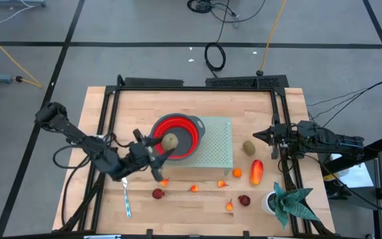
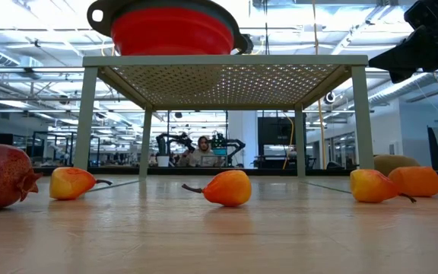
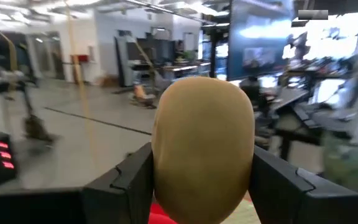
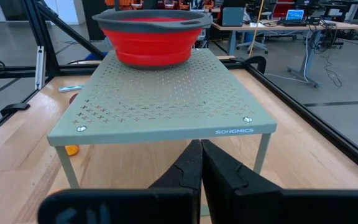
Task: Pick & Place Fruit
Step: Put the kiwi fruit into the strainer
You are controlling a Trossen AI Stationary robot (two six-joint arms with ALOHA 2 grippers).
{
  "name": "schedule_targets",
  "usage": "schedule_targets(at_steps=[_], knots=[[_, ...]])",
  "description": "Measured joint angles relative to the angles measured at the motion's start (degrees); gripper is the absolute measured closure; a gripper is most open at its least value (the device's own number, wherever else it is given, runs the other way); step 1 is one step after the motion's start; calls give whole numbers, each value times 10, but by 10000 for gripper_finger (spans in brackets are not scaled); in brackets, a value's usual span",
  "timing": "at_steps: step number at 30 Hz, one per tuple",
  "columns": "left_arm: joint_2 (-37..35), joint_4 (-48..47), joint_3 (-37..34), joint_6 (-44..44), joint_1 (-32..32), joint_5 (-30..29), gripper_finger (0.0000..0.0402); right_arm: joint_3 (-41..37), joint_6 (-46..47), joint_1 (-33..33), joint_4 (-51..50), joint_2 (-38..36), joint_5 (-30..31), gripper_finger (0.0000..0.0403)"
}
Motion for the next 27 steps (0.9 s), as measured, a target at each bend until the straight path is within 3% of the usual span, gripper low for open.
schedule_targets(at_steps=[6, 9, 18, 27], knots=[[0, -10, 0, 51, 48, 1, 190, 0, 0, 0, 0, 0, 0, 403], [0, -66, 14, 55, 72, 20, 190, 0, 0, 0, 0, 0, 0, 403], [0, -469, 166, -104, 164, 173, 190, 0, 0, 0, 0, 0, 0, 403], [0, -677, 257, -211, 245, 323, 190, 0, 0, 0, 0, 0, 0, 403]])
